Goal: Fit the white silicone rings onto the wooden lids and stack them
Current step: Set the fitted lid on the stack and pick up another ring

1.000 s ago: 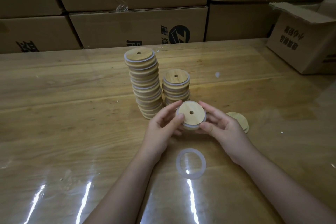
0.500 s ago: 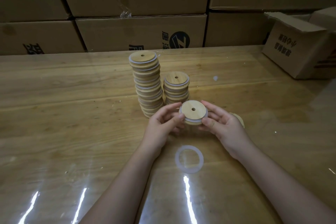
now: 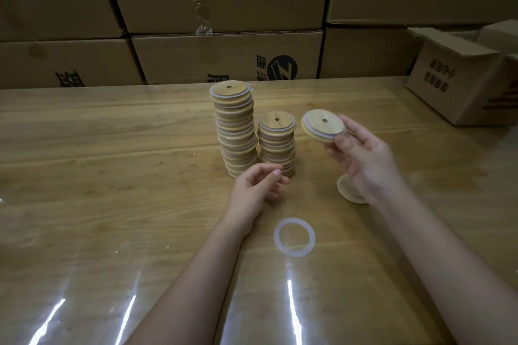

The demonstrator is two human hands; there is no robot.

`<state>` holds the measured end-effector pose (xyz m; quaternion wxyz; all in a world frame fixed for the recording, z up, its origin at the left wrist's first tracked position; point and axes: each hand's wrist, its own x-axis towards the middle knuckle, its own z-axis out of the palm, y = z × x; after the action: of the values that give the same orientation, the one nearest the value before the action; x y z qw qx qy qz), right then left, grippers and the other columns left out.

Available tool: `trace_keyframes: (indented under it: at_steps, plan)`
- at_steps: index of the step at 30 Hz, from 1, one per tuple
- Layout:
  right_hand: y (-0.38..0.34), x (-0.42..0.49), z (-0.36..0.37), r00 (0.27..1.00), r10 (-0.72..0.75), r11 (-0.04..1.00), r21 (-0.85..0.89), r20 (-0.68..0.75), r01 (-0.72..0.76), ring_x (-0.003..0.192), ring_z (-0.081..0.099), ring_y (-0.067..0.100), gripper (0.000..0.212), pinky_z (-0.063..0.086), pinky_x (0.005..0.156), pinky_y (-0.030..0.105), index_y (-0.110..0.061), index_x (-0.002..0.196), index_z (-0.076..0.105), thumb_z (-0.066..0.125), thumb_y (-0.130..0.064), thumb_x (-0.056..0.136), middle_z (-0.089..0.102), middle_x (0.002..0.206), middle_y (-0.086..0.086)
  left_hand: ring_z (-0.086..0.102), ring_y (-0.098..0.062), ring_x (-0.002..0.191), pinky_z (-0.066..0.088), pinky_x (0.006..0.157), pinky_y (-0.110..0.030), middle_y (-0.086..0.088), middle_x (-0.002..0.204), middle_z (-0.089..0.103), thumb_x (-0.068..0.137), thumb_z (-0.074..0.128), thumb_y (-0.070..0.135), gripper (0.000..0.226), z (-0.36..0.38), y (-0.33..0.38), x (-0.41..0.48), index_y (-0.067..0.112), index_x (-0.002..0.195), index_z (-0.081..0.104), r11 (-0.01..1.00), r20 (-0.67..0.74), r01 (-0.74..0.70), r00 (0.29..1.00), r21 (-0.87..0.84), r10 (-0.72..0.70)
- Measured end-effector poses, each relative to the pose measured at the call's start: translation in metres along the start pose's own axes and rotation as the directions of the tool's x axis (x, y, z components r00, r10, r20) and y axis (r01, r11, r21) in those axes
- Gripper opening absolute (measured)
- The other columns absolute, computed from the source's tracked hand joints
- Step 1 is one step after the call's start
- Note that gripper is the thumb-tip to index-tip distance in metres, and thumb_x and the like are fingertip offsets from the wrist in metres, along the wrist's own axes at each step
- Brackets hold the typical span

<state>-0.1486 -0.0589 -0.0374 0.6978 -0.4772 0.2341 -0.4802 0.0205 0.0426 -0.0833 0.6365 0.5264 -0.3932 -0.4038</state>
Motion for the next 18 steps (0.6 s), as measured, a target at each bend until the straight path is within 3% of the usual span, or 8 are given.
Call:
trace_keyframes:
  at_steps: [4, 8, 13, 18]
  plan:
    - [-0.004, 0.016, 0.018, 0.998, -0.019, 0.998, -0.061, -0.058, 0.016, 0.092, 0.069, 0.015, 0.053, 0.053, 0.072, 0.018, -0.013, 0.133, 0.047, 0.061, -0.003, 0.083, 0.068, 0.111, 0.004, 0.060, -0.009, 0.064, 0.048, 0.059, -0.018, 0.000, 0.076, 0.070, 0.092, 0.056, 0.007, 0.011, 0.000, -0.001, 0.000, 0.011, 0.095, 0.066, 1.000, 0.007, 0.006, 1.000, 0.026, -0.006]
    - [-0.005, 0.036, 0.036, 1.000, 0.003, 0.988, -0.154, -0.017, -0.006, 0.088, 0.069, 0.013, 0.053, 0.053, 0.071, 0.019, -0.011, 0.135, 0.044, 0.061, -0.004, 0.085, 0.066, 0.111, 0.006, 0.060, -0.008, 0.064, 0.048, 0.059, -0.018, 0.001, 0.075, 0.070, 0.092, 0.057, 0.007, 0.011, 0.001, -0.001, 0.001, 0.011, 0.094, 0.066, 0.999, 0.027, 0.010, 1.000, 0.051, -0.012]
    - [0.006, 0.044, 0.038, 0.990, 0.091, 0.856, -0.516, 0.106, -0.023, 0.066, 0.061, 0.002, 0.052, 0.050, 0.062, 0.018, -0.016, 0.135, 0.046, 0.064, -0.015, 0.086, 0.063, 0.082, -0.001, 0.059, -0.008, 0.063, 0.048, 0.059, -0.017, -0.002, 0.077, 0.069, 0.092, 0.056, 0.005, 0.010, 0.002, -0.001, 0.002, 0.008, 0.095, 0.065, 0.999, 0.045, 0.015, 0.999, 0.051, -0.017]
    - [0.014, 0.048, 0.040, 0.995, 0.053, 0.826, -0.563, 0.085, 0.004, 0.054, 0.050, -0.001, 0.049, 0.043, 0.052, 0.016, -0.022, 0.131, 0.050, 0.067, -0.024, 0.084, 0.056, 0.064, -0.011, 0.059, -0.007, 0.062, 0.048, 0.058, -0.017, -0.003, 0.077, 0.069, 0.092, 0.056, 0.004, 0.010, 0.004, 0.000, 0.002, 0.008, 0.095, 0.065, 0.997, 0.062, 0.008, 0.998, 0.074, -0.012]
